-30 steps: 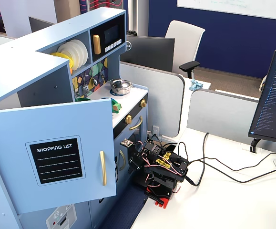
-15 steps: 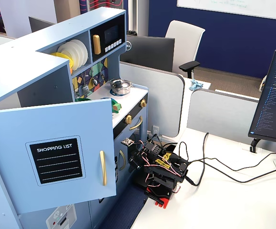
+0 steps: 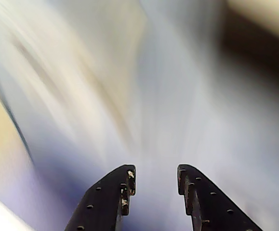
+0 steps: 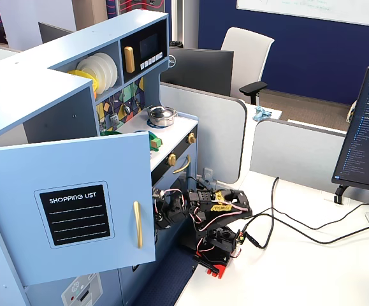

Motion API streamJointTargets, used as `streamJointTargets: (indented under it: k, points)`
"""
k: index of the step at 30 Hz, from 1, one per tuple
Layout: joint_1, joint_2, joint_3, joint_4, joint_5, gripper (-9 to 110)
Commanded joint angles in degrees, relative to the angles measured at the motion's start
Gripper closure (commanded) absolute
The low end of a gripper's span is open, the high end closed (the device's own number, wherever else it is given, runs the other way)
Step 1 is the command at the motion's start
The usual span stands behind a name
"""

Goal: Pick up the green pineapple from the left cabinet and place it in the green recipient

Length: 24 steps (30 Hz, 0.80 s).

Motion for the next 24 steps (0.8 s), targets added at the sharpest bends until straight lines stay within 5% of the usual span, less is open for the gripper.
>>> streamJointTargets:
  k: [1,9,24]
  points:
    - [-3.1,-9.4,-11.2,-16.0,4.7,85]
    - [-0.4,-21.9,-20.6,-29.6,6.6,71]
    - [-2.2,-39.3,-34.0,-39.0,-1.1,69]
